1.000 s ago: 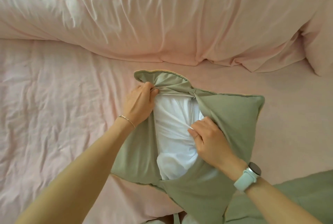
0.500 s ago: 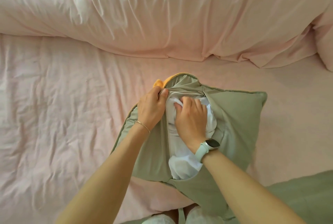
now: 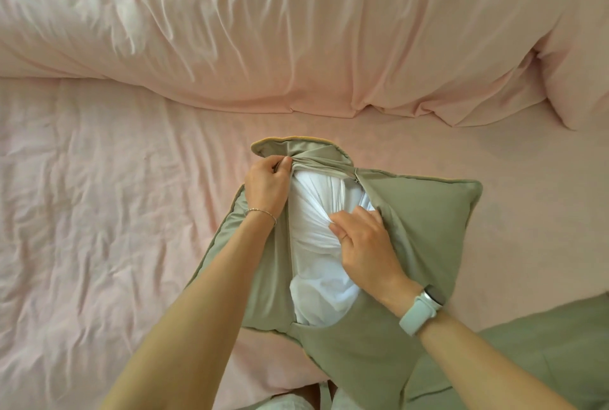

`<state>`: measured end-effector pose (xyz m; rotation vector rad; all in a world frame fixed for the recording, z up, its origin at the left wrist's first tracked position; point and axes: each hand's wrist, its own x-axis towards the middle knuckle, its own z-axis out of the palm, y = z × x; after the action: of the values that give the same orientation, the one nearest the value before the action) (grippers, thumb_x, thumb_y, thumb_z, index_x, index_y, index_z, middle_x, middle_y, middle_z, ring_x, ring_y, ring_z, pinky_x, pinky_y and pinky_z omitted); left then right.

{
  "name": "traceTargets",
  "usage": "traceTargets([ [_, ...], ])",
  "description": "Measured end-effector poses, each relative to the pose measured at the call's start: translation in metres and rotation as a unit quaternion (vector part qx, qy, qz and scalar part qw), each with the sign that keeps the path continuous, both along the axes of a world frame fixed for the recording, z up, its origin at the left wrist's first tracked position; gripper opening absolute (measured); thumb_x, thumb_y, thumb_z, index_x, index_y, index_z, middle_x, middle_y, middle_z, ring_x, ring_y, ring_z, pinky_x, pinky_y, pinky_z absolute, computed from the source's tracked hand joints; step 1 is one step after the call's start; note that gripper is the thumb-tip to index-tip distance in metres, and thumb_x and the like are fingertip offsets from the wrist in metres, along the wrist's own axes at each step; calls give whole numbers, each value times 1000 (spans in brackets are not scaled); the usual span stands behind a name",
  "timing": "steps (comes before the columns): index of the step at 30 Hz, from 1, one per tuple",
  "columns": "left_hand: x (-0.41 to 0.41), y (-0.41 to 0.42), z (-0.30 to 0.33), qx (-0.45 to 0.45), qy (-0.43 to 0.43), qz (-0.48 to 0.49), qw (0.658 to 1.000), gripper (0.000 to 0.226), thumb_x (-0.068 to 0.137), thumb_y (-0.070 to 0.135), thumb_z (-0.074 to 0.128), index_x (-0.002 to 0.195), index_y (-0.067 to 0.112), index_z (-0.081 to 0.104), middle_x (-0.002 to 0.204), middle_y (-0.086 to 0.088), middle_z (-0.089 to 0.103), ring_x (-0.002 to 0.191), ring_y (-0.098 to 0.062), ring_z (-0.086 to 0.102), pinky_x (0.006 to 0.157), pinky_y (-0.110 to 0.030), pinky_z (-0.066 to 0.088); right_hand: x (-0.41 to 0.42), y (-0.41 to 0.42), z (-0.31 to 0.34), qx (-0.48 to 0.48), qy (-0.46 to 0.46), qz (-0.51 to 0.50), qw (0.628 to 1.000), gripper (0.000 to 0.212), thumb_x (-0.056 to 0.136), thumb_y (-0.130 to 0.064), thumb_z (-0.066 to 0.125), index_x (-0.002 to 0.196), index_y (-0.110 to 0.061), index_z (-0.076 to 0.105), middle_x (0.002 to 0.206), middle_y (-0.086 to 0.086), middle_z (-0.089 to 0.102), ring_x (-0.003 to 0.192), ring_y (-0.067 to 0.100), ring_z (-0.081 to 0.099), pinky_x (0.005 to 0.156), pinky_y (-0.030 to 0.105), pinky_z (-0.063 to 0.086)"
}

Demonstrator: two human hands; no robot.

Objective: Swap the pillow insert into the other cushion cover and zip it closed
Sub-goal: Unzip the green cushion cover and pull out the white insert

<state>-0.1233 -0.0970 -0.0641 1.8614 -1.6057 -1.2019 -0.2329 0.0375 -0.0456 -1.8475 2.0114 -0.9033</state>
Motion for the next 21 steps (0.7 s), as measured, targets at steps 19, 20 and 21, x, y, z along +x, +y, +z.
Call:
traceTargets([
  [19, 8, 30, 11, 59, 106, -91, 988, 20, 87, 24, 59, 67, 24, 63, 57, 16, 54, 58, 1, 46, 66, -28, 38, 11, -22, -17, 35, 52, -120, 991, 25, 89, -29, 43, 75, -9, 51, 69, 5, 56, 70, 19, 36, 61, 34, 27],
  [20, 6, 31, 12, 46, 98, -91, 990, 19, 87, 22, 59, 69, 21, 63, 60, 15, 55, 59, -1, 47, 67, -29, 40, 11, -22, -17, 25, 27, -115, 993, 24, 89, -25, 43, 72, -9, 48, 65, 5, 53, 68, 18, 33, 59, 32, 26],
  [21, 4, 33, 12, 33, 92, -88, 991, 17, 88, 19, 58, 72, 19, 64, 62, 12, 56, 60, -3, 47, 67, -30, 41, 10, -22, -16, 16, 5, -107, 994, 23, 89, -22, 42, 70, -8, 47, 63, 5, 51, 67, 16, 31, 59, 29, 25],
])
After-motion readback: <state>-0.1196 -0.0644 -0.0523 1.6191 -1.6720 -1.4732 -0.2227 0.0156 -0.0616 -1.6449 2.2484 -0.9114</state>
